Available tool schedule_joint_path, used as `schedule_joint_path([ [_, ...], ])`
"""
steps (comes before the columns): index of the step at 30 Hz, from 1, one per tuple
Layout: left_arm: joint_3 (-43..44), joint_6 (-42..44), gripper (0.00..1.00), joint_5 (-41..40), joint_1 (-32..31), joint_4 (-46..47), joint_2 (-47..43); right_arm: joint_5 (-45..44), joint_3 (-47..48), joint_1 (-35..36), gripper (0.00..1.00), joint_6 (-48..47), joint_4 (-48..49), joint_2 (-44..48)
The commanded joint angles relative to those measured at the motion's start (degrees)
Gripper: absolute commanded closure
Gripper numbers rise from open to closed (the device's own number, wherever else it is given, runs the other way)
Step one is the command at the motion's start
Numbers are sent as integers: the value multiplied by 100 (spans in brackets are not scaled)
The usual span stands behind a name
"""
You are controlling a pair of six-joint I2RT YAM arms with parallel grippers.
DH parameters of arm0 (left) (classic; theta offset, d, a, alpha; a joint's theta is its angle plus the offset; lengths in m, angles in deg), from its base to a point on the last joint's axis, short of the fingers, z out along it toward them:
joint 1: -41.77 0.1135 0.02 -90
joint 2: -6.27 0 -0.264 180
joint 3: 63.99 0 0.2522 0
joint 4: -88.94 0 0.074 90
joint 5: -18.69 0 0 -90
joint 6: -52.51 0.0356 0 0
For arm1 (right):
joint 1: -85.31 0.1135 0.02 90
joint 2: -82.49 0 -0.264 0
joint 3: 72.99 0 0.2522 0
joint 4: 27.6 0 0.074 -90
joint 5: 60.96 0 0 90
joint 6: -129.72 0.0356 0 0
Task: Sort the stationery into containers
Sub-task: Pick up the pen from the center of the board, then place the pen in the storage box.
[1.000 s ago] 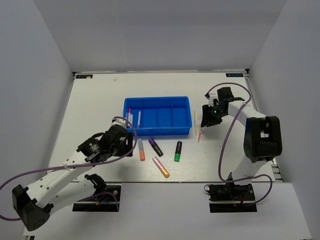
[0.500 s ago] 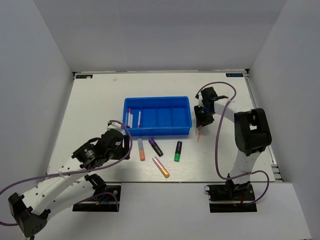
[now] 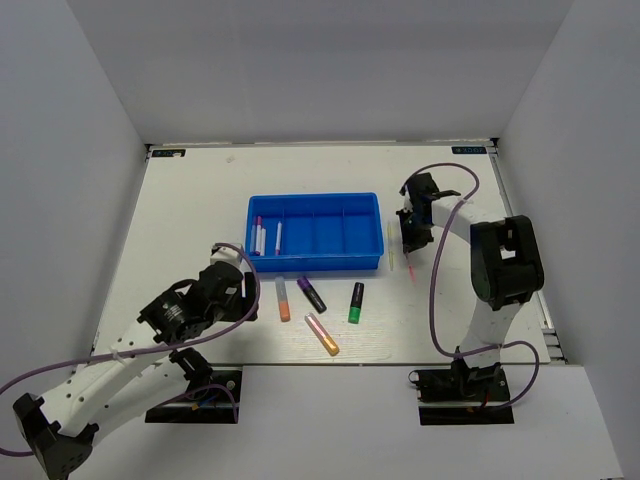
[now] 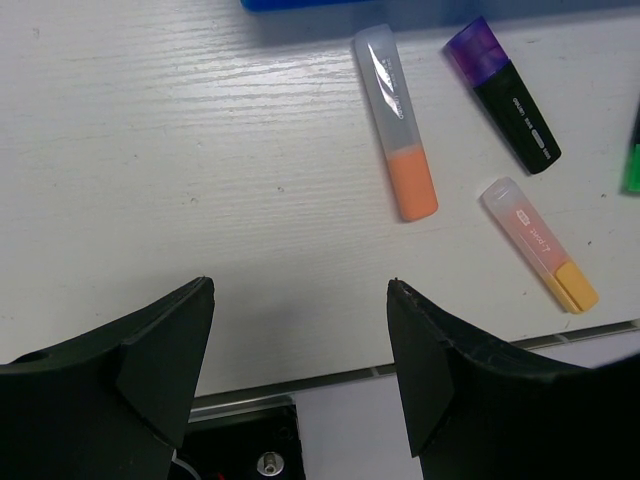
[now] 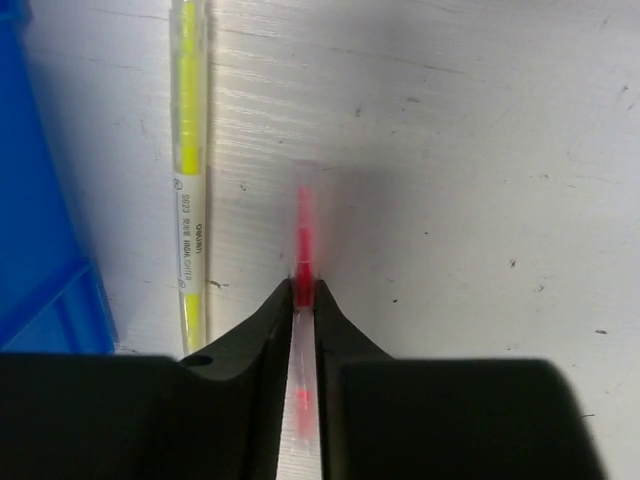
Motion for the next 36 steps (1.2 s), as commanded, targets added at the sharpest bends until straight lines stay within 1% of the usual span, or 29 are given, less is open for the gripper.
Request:
schedule_joint_path([
  [1,-22,-56,20,-109,-16,-99,-92,107,-28,-169,86,138,-280,-411],
  [2,-40,-47,20,-109,-42,-91,-83,134,-37,-230,88,156,-315,-420],
  [3,-31,-64,20,-109,-16,-99,-92,125,-37,-248,93,173,-342,-446],
  [5,-22,-65,20,-101,-24,-99,-74,397,-46,-362,99,182,-377,-473],
  [6,-14,-73,20,-101,-24,-91,-31,415,-46,-388,100,173,-368,-464],
  [10,-49,-82,20,-65,-16,-47,22,547,-81,-502,100,103,-342,-271],
  [17,-75,-108,20,-13,-33,15,154,934,164,-521,100,-178,-525,924],
  [18,-84,-100,20,-4,-24,41,154,1108,278,-503,100,-274,-544,1220],
  [20,-101,-108,20,-4,-33,59,198,1250,384,-477,100,-292,-597,1485],
  [23,-145,-152,20,22,-16,120,224,1925,656,-319,100,-205,-676,1811],
  [24,-137,-152,20,22,-24,129,233,2023,970,-275,100,-205,-702,1804],
  [25,-137,-161,20,22,-33,155,251,2389,1087,-152,100,-109,-702,1803],
  [26,-145,-170,20,22,-33,155,277,2497,1210,40,100,-82,-720,1647],
  [28,-137,-213,20,-30,-33,190,312,2804,1805,365,100,41,-702,1488],
  [29,-163,-214,20,-22,-33,191,330,2823,2122,611,100,76,-685,1261],
  [31,-163,-345,20,-65,-33,199,356,2876,2449,981,100,216,-580,760],
  [32,-172,-372,20,-48,-33,217,400,2868,2920,1061,100,278,-544,610],
  [33,-172,-381,20,-57,-24,234,409,2798,3081,1349,100,392,-448,191],
  [34,-172,-459,20,-65,-24,235,444,2754,3240,1413,100,471,-360,38],
  [35,-163,-477,20,-83,-33,226,462,2649,3537,1474,100,751,-299,-94],
  [36,-154,-495,20,-100,-33,191,505,2543,3557,1623,100,858,-54,-225],
])
